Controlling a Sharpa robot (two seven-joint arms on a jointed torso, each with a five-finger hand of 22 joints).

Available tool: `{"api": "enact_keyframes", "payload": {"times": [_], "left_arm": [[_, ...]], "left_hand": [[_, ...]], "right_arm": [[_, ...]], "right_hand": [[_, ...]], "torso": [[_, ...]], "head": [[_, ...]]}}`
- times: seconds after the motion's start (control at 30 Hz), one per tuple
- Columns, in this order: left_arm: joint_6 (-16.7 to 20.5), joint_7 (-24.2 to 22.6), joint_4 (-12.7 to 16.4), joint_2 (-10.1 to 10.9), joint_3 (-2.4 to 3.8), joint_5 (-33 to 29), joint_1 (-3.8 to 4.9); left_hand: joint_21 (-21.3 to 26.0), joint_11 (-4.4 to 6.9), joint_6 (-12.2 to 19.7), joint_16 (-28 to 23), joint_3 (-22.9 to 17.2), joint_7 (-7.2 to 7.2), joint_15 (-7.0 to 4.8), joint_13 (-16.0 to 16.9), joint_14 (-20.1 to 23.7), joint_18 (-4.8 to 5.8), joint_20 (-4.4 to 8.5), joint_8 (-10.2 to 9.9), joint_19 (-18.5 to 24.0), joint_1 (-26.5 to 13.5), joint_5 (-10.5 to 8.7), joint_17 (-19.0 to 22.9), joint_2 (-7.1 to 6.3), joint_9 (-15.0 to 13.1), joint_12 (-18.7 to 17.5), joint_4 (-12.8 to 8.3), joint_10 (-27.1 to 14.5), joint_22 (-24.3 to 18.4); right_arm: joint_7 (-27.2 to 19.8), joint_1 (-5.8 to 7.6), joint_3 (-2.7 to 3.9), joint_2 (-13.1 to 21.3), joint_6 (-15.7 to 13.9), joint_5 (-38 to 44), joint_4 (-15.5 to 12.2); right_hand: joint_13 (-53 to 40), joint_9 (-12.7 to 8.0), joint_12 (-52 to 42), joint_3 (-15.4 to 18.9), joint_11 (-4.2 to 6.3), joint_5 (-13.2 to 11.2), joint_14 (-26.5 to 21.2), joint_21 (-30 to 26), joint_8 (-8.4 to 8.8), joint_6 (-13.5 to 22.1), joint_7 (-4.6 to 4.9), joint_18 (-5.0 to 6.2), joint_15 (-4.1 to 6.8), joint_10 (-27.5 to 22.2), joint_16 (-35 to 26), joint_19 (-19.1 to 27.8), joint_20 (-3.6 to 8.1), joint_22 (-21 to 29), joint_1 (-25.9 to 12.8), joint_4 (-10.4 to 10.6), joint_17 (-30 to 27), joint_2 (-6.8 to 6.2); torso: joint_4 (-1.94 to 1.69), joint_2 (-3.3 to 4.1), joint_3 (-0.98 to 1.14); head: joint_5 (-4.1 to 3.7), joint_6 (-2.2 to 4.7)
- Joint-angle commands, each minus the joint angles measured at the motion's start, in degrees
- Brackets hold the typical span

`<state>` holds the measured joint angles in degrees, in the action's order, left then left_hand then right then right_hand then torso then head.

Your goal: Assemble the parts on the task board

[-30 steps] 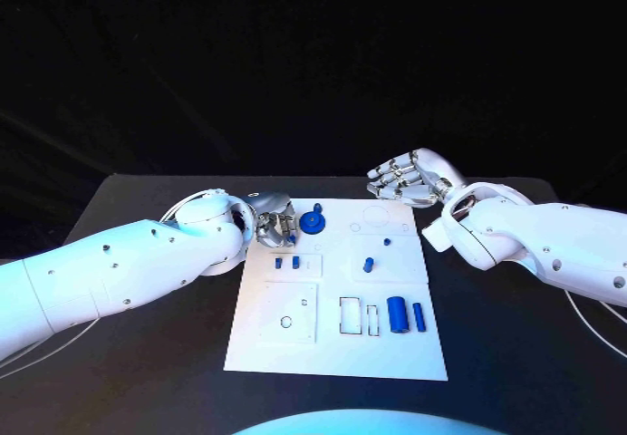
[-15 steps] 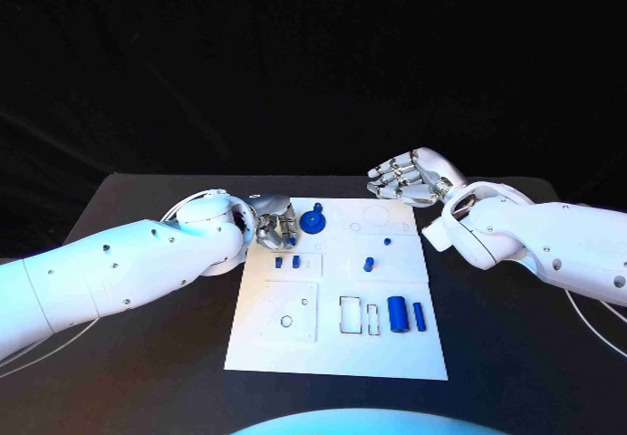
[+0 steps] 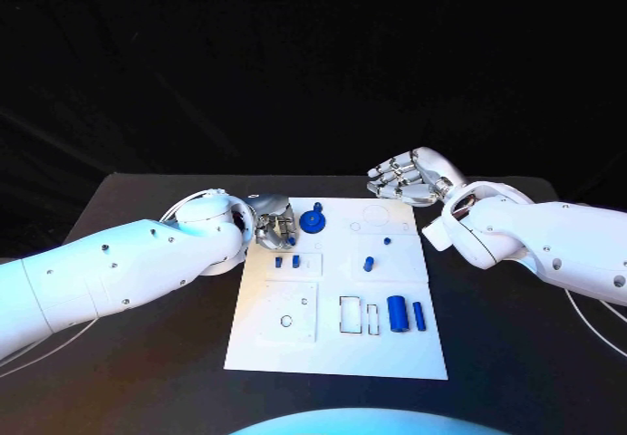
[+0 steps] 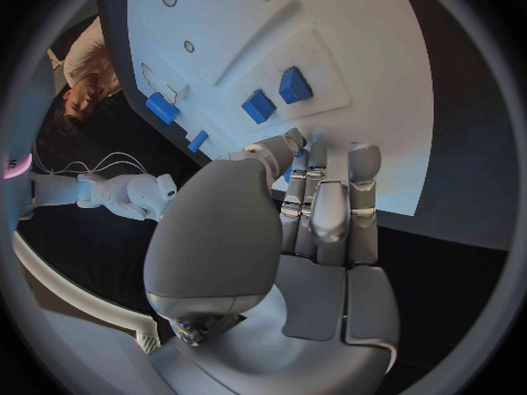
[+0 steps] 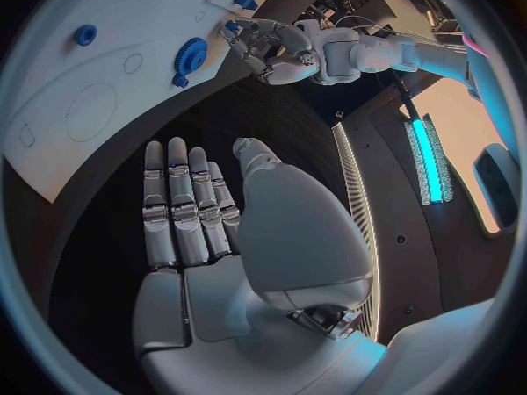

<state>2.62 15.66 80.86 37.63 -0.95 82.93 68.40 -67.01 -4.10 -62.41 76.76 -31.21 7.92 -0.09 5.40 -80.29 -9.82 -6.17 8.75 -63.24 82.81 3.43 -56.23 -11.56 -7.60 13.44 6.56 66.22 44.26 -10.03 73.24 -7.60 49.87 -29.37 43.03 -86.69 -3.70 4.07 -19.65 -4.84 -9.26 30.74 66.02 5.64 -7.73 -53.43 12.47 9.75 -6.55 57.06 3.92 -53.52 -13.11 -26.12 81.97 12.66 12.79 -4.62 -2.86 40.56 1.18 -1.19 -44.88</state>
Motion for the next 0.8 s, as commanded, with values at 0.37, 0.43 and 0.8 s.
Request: {"api": "enact_keyframes", "payload": {"times": [0.37, 0.43, 0.8], "left_arm": [[-0.8, 0.19, -0.06, -0.1, 0.0, 0.13, -0.01], [-0.78, 0.22, -0.05, -0.09, 0.0, 0.12, -0.01], [-0.7, 0.64, 0.09, 0.23, 0.0, 0.11, -0.01]], "left_hand": [[0.66, -0.88, 2.45, -0.25, 0.28, 0.9, 0.77, -0.1, 0.38, 0.61, -0.44, -2.59, 0.87, -0.52, -0.02, 0.47, -0.94, 1.42, -1.62, -0.02, -0.05, -0.57], [0.66, -0.88, 2.45, -0.25, 0.28, 0.9, 0.77, -0.1, 0.38, 0.61, -0.44, -2.59, 0.87, -0.52, -0.02, 0.47, -0.94, 1.42, -1.62, -0.02, -0.05, -0.57], [1.09, -1.34, 2.8, -0.64, 0.21, 1.61, 1.13, -0.09, 0.88, 0.45, -0.61, -3.42, 1.4, -0.32, 0.0, 1.63, -1.41, 2.05, -2.39, -0.19, -0.2, -1.36]], "right_arm": [[-0.57, -0.04, 0.02, -0.1, 0.57, 0.27, 0.04], [-0.57, -0.04, 0.02, -0.08, 0.57, 0.27, 0.04], [-0.24, -0.05, 0.02, 0.03, 0.74, 0.45, 0.12]], "right_hand": [[0.06, 0.02, -0.21, -0.29, 0.25, 0.29, -0.03, -0.41, 0.01, -0.11, 0.13, 0.7, -0.12, -0.28, -0.16, -0.23, -0.13, 0.12, -0.6, 0.0, -0.09, -0.21], [0.06, 0.02, -0.21, -0.29, 0.25, 0.29, -0.03, -0.41, 0.01, -0.11, 0.13, 0.7, -0.12, -0.28, -0.16, -0.23, -0.13, 0.12, -0.6, 0.0, -0.09, -0.21], [0.08, 0.01, -0.21, -0.46, 0.26, 0.27, -0.08, -0.45, 0.03, -0.07, 0.13, 0.7, -0.12, -0.34, -0.18, -0.26, -0.13, 0.21, -0.5, -0.14, -0.14, -0.26]], "torso": [[0.01, -0.02, 0.04], [0.04, -0.02, 0.03], [0.0, -0.03, 0.02]], "head": [[0.04, -0.03], [0.04, -0.03], [-0.1, 0.05]]}}
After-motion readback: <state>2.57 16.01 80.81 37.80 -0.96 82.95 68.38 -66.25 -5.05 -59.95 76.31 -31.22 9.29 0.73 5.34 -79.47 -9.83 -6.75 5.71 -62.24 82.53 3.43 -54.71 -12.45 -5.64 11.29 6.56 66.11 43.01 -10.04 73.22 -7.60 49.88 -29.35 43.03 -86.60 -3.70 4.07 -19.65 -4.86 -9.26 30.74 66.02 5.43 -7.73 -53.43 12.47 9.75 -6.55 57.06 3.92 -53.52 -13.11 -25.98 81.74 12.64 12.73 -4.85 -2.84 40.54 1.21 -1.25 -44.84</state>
